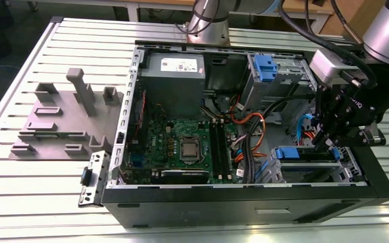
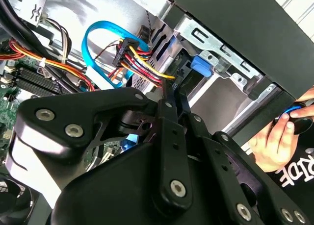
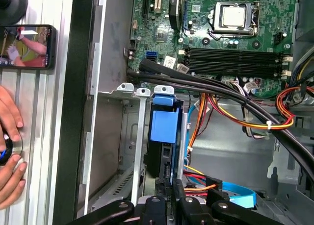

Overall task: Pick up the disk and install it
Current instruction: 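Insert the first disk wire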

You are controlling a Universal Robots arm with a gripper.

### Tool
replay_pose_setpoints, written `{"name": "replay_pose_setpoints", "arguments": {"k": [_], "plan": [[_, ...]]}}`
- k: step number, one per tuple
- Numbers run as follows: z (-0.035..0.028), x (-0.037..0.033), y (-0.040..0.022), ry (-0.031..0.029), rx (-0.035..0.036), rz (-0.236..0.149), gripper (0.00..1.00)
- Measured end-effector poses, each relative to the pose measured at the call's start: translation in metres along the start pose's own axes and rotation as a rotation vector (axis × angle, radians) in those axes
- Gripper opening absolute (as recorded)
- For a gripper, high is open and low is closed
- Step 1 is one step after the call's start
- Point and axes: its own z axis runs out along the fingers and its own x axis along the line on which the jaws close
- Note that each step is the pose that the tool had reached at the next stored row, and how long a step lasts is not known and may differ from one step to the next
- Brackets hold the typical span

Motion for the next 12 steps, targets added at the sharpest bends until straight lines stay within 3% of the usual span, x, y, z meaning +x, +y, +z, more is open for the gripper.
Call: {"name": "replay_pose_setpoints", "arguments": {"k": [5,7,9,12], "plan": [[-0.0004,0.0002,0.0000,-0.0002,0.0027,0.001,0.17],[-0.0003,0.0007,0.0001,-0.0048,0.0031,0.002,0.17],[-0.0002,0.0014,0.0001,-0.0190,0.0040,0.003,0.17],[0.0000,0.0030,0.0003,-0.0487,0.0057,0.004,0.17]]}}
